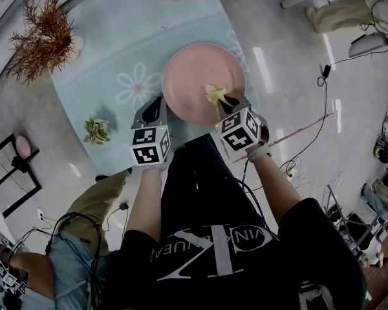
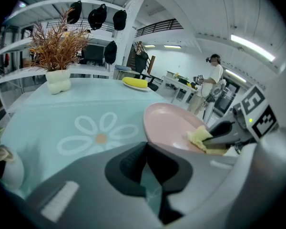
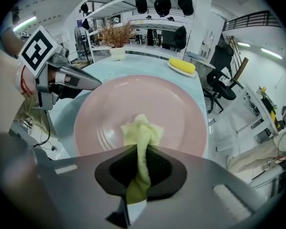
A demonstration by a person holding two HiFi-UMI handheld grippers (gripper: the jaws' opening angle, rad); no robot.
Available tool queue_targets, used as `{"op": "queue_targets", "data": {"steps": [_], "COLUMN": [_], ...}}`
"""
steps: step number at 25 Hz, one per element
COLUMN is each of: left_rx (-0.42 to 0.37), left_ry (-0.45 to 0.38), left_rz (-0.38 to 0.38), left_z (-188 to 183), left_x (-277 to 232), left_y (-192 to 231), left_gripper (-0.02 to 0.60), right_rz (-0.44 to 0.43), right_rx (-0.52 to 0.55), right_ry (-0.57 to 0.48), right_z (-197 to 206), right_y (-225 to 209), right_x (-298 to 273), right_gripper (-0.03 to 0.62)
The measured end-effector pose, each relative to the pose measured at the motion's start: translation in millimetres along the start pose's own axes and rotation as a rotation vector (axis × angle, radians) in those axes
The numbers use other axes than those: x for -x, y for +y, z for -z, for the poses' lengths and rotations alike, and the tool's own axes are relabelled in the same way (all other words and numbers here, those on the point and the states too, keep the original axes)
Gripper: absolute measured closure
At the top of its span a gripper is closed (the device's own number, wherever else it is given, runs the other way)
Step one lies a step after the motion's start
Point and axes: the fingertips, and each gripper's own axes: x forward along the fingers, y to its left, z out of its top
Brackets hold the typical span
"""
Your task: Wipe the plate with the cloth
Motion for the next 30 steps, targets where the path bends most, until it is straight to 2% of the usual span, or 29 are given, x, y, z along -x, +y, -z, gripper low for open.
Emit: {"op": "queue_targets", "data": {"steps": [10,17,23,30], "left_rx": [0.004,0.003,-0.012,-0.059], "left_ry": [0.004,-0.003,-0.001,0.003], "left_rz": [0.008,0.010,0.010,0.004], "left_z": [-1,-3,-6,-7], "left_x": [-1,-1,-2,0], "left_y": [-1,-1,0,-3], "left_gripper": [0.581,0.581,0.581,0.581], "right_rz": [-0.144,-0.190,-0.191,-0.132], "right_rx": [0.119,0.169,0.179,0.202], "right_ry": [0.004,-0.040,-0.096,-0.122], "right_z": [-27,-59,-92,-120], "right_y": [61,80,74,38], "right_x": [-7,-20,-35,-45], "right_gripper": [0.554,0.554,0.553,0.551]}}
